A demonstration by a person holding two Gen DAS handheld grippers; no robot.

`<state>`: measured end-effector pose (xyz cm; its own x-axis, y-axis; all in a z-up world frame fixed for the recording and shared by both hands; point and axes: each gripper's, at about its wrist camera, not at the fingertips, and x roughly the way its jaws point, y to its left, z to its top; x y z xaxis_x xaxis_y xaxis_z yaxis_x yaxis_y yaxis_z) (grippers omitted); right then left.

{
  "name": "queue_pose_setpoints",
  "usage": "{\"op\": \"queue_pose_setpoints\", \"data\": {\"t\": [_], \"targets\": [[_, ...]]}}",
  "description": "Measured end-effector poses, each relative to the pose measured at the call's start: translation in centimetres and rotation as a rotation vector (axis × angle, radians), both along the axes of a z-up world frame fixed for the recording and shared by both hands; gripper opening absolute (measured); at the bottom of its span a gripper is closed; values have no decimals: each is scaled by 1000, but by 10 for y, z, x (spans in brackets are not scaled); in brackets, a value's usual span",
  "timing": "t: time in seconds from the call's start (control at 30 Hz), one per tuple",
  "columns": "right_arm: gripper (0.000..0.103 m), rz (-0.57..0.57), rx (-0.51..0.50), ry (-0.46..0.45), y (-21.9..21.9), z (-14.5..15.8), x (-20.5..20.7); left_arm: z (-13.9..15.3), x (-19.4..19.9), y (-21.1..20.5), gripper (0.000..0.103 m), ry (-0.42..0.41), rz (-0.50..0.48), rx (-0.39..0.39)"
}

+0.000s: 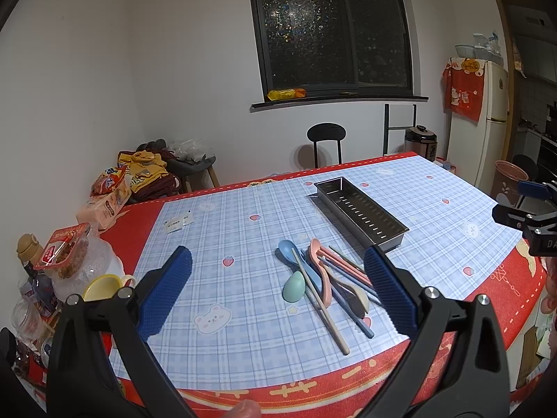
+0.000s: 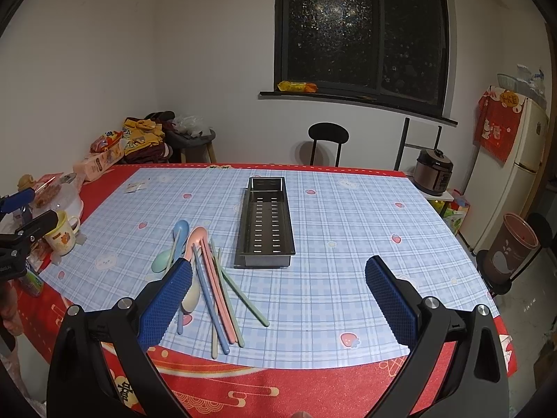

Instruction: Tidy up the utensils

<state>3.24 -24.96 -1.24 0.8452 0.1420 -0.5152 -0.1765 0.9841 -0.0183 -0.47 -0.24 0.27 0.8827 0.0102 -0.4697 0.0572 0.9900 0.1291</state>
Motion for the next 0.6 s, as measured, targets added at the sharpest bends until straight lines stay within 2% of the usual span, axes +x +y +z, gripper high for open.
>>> {"op": "queue_pose_setpoints", "data": {"t": [0.6], "targets": [[97,2,-3,12,3,1,8,-3,2,6,98,-1,10,-16]]}}
